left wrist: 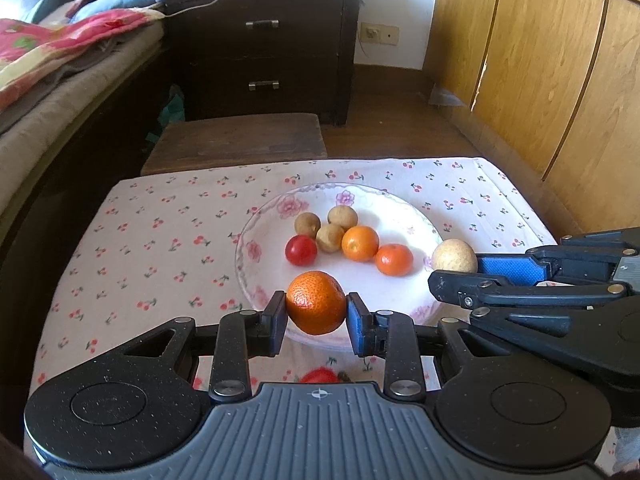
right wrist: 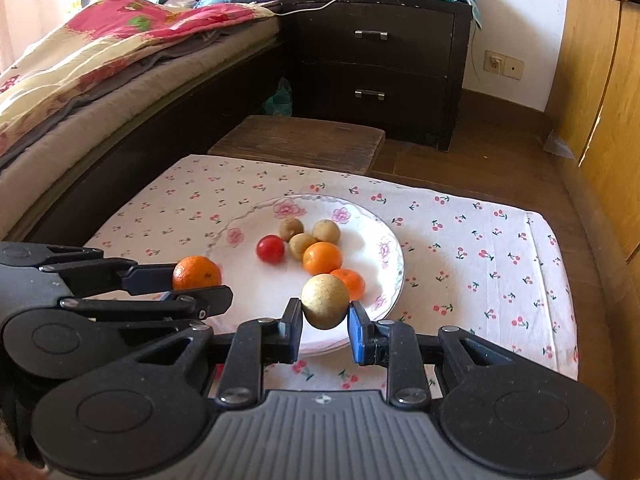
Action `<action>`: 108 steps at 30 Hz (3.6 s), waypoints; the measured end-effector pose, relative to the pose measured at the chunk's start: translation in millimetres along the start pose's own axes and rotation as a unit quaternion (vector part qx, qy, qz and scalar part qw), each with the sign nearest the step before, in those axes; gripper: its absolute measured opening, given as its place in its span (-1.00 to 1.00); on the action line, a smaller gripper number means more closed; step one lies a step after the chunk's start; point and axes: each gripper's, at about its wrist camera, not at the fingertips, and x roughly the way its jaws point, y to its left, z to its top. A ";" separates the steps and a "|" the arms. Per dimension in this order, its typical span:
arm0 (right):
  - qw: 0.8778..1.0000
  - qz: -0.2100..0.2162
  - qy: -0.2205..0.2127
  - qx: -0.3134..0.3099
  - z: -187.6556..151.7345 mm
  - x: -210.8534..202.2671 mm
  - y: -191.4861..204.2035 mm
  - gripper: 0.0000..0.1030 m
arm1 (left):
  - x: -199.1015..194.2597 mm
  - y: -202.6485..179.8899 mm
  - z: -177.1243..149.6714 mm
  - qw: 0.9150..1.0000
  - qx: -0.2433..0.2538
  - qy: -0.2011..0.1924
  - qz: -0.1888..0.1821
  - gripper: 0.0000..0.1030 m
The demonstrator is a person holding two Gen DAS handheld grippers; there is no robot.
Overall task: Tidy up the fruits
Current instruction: 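Lower both held fruits into the white bowl and open both tools, then withdraw both open tools from the bowl toward the two red tomatoes, then grasp a red tomato with the left tool while the right tool grasps another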
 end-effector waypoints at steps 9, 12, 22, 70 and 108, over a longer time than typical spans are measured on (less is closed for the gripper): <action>1.000 0.008 0.017 0.005 3.5 30.9 -8.6 -0.48 | 31.0 3.7 7.3 1.000 -0.005 0.021 0.006 -0.27; 1.000 0.005 0.021 0.002 4.0 36.8 -7.9 -0.48 | 38.2 5.0 6.2 1.000 -0.008 0.029 0.007 -0.26; 1.000 0.007 0.023 -0.003 5.0 43.0 -5.4 -0.46 | 44.0 10.6 5.2 0.999 -0.017 0.038 0.012 -0.25; 0.999 0.032 0.008 0.003 -2.0 6.0 21.1 -0.43 | -6.3 41.4 -3.9 0.998 -0.053 0.014 0.000 -0.07; 0.994 0.068 0.074 0.041 -21.9 16.4 44.6 -0.28 | 4.5 45.2 -61.1 0.995 -0.008 0.100 -0.023 -0.31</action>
